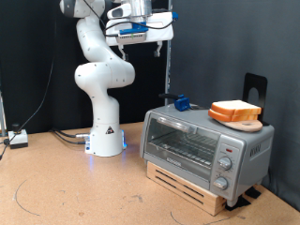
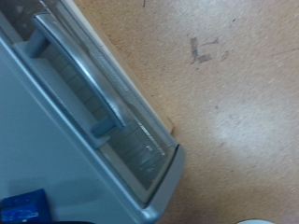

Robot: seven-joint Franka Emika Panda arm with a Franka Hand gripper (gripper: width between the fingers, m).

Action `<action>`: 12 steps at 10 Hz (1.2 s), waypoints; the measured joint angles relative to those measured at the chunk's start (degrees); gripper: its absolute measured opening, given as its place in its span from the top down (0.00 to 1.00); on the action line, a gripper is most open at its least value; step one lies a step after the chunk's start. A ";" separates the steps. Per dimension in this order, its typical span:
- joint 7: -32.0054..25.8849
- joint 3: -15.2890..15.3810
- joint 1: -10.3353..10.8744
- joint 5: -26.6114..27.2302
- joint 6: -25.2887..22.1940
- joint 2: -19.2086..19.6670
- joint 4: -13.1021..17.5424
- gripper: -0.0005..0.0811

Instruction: Make a piece of toast with the oven

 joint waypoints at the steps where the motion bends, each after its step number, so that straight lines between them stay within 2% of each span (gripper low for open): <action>1: -4.34 -0.82 1.08 3.27 -0.12 -0.21 0.01 0.01; 2: -10.46 -2.56 3.14 5.10 -0.26 -0.73 0.01 0.01; 4: -23.43 -6.04 6.67 5.42 -2.41 -0.64 0.03 0.01; 6: -24.83 -7.73 6.92 5.18 -0.41 2.55 0.12 0.01; 7: -25.03 -7.74 6.97 5.19 -0.43 2.39 0.08 0.01; 9: -32.89 -10.01 8.93 7.62 -2.62 2.73 0.22 0.01; 11: -36.17 -13.10 10.67 9.81 -4.57 6.62 1.62 0.01; 12: -36.24 -13.61 10.71 9.84 -3.43 9.24 2.04 0.01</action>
